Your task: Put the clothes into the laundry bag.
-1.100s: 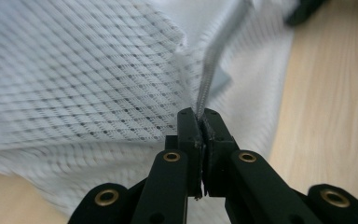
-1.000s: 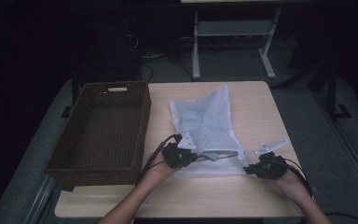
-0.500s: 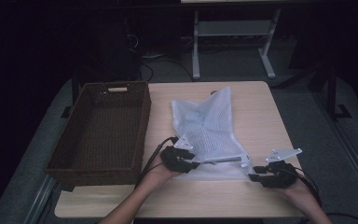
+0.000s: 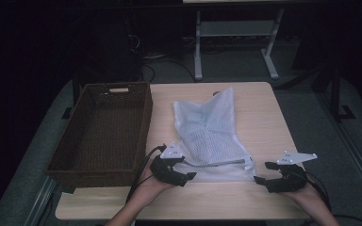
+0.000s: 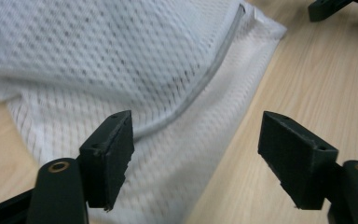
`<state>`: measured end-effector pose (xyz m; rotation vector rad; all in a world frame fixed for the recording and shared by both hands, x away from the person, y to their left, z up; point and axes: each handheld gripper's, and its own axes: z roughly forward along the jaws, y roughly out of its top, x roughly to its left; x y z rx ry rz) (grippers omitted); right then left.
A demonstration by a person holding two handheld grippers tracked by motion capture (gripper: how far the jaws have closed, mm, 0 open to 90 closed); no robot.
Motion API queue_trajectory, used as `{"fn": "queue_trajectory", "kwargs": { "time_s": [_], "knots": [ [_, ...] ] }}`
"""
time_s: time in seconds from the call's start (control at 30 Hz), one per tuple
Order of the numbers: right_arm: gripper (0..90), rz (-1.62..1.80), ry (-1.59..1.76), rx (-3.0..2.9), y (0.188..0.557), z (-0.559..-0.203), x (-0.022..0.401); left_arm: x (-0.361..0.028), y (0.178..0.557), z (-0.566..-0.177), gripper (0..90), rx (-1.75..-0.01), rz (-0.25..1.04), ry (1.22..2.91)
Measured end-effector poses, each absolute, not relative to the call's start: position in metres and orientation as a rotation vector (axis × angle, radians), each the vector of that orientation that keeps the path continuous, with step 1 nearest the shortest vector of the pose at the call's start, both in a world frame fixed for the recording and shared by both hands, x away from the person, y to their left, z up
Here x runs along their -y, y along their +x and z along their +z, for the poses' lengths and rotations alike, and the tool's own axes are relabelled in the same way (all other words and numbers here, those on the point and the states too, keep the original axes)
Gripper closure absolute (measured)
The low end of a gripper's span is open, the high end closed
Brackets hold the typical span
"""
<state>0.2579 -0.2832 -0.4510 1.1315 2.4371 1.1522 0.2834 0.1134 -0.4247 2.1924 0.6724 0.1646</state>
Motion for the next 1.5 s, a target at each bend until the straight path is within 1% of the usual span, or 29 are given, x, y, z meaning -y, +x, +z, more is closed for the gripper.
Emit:
{"fn": "queue_trajectory", "kwargs": {
  "time_s": [0.03,0.13,0.33,0.53,0.63,0.8,1.1,1.5],
  "knots": [
    [20.6,1.155,1.132,-2.429,0.257,-0.451,0.283,-0.116,0.281,-0.426,23.8,-0.678,0.174,2.198],
    [16.8,1.159,1.114,-2.419,0.252,-0.453,0.284,-0.122,0.272,-0.433,19.8,-0.712,0.187,2.211],
    [15.3,1.158,1.113,-2.419,0.247,-0.457,0.284,-0.125,0.264,-0.441,16.0,-0.727,0.187,2.239],
    [14.8,1.16,1.118,-2.406,0.244,-0.461,0.286,-0.134,0.256,-0.447,15.2,-0.75,0.192,2.243],
    [14.7,1.168,1.118,-2.398,0.243,-0.462,0.288,-0.138,0.254,-0.452,15.2,-0.772,0.181,2.219],
    [13.8,1.14,1.083,-2.411,0.245,-0.464,0.29,-0.14,0.254,-0.453,15.2,-0.769,0.199,2.224],
    [13.7,1.089,1.048,-2.463,0.249,-0.475,0.287,-0.139,0.254,-0.461,14.7,-0.76,0.204,2.287],
    [13.6,1.088,1.031,-2.475,0.248,-0.476,0.285,-0.138,0.253,-0.463,14.5,-0.763,0.211,2.315]
  ]
}}
